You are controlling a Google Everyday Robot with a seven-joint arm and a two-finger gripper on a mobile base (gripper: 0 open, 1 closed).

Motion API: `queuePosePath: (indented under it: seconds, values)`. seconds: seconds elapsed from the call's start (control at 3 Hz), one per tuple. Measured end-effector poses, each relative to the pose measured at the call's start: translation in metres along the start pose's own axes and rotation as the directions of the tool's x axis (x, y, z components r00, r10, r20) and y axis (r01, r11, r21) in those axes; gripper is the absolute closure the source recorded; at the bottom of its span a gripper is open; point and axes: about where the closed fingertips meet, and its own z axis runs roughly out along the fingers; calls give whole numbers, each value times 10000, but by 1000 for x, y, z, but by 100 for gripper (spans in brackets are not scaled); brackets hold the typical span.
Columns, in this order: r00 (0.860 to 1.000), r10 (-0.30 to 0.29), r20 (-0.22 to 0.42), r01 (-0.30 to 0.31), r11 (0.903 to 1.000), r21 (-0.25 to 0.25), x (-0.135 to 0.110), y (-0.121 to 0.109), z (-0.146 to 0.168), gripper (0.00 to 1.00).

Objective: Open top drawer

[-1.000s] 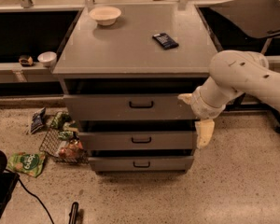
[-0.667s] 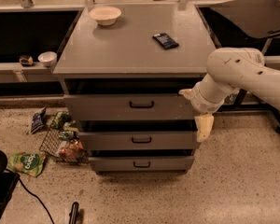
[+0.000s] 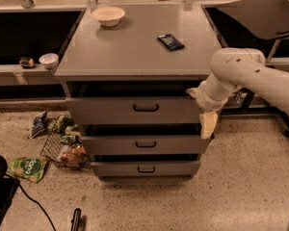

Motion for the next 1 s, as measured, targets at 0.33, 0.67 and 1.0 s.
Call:
queuePosePath:
  seconds: [0.33, 0.67, 1.0]
  values:
    - [9992, 311, 234, -308, 9995, -116, 3, -6, 19, 0]
    - [9978, 486, 443, -472, 9984, -308, 5, -9, 36, 0]
    - [9967, 541, 611, -517, 9978, -415, 5, -9, 48, 16]
